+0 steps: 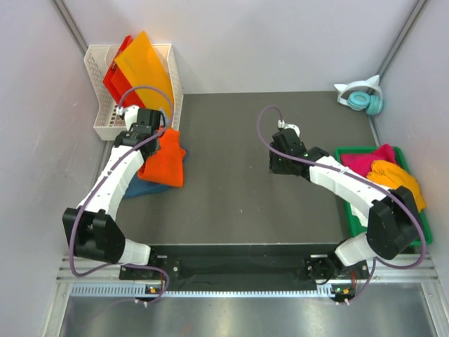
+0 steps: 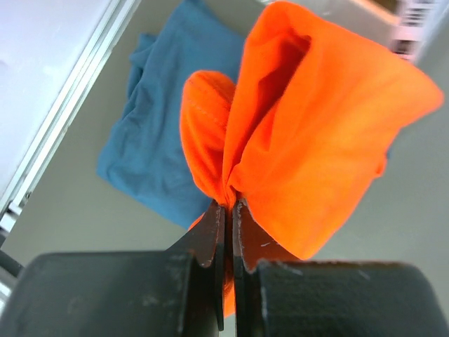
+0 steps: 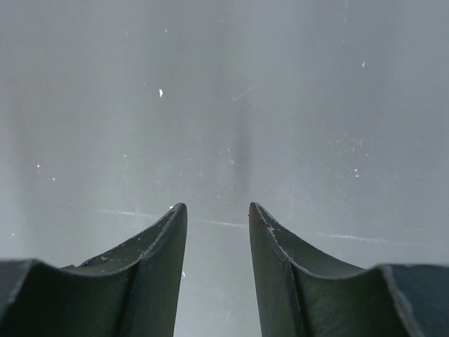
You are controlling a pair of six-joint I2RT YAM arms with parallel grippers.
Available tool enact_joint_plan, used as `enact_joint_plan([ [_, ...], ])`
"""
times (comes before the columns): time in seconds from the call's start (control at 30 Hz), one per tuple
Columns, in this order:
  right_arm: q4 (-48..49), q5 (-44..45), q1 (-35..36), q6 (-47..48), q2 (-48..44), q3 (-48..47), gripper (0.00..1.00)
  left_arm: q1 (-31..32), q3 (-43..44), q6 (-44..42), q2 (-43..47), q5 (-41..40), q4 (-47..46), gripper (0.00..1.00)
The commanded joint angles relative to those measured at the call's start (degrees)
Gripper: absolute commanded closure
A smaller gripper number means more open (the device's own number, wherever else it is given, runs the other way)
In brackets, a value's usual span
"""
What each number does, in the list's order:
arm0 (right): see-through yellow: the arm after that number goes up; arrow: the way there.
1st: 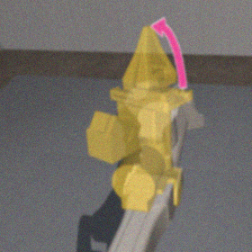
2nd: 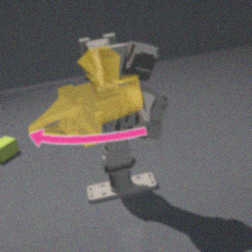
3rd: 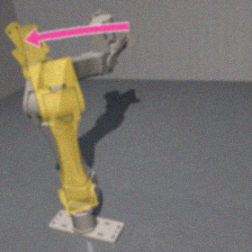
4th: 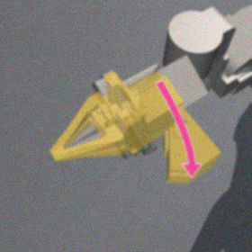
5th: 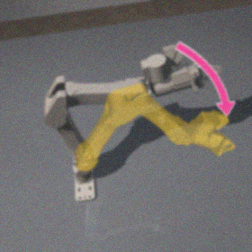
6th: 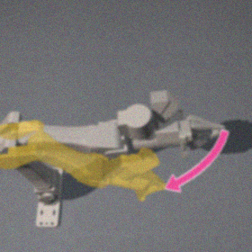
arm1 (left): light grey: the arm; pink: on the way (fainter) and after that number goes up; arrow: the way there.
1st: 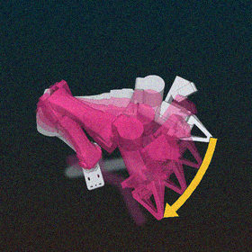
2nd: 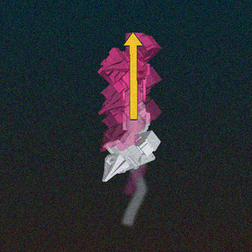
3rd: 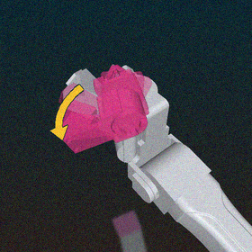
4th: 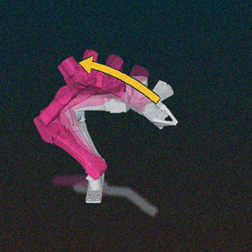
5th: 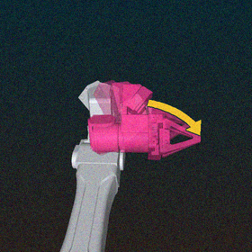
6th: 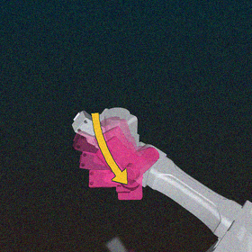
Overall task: Fold and stack the t-shirts
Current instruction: Neatly place the folded tshirt to the corner
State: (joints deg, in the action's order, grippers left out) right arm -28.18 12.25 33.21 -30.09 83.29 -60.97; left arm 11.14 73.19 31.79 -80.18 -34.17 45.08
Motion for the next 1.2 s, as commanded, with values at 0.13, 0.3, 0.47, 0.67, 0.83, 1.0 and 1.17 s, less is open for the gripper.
enact_joint_plan([
  [0.13,1.91,-0.03,-0.08,-0.68,-3.04,1.73,0.59,-7.88,-1.12,0.11,-4.01,4.20,-0.26,1.00],
  [0.3,1.99,-0.21,-0.08,-0.85,-3.13,2.17,0.59,-12.61,-1.12,0.46,-7.52,5.43,-0.34,1.00],
  [0.47,1.99,-0.47,-0.08,-0.94,-3.57,2.35,0.59,-15.70,1.34,0.47,-11.66,4.03,1.24,1.00],
  [0.67,1.82,-1.00,-0.08,-1.20,-4.18,2.79,0.59,-19.30,4.15,0.29,-16.49,2.45,3.08,1.00],
  [0.83,2.08,-1.61,-0.08,-1.47,-5.06,3.84,0.59,-20.71,7.84,1.52,-20.98,1.39,5.63,1.00],
  [1.0,3.13,-2.49,0.01,-2.34,-5.50,6.56,0.59,-21.07,8.81,1.69,-24.83,1.83,6.50,1.00],
  [1.17,3.84,-2.67,-0.08,-2.43,-6.03,8.06,0.59,-20.72,10.40,4.33,-26.70,3.23,9.68,0.96],
])
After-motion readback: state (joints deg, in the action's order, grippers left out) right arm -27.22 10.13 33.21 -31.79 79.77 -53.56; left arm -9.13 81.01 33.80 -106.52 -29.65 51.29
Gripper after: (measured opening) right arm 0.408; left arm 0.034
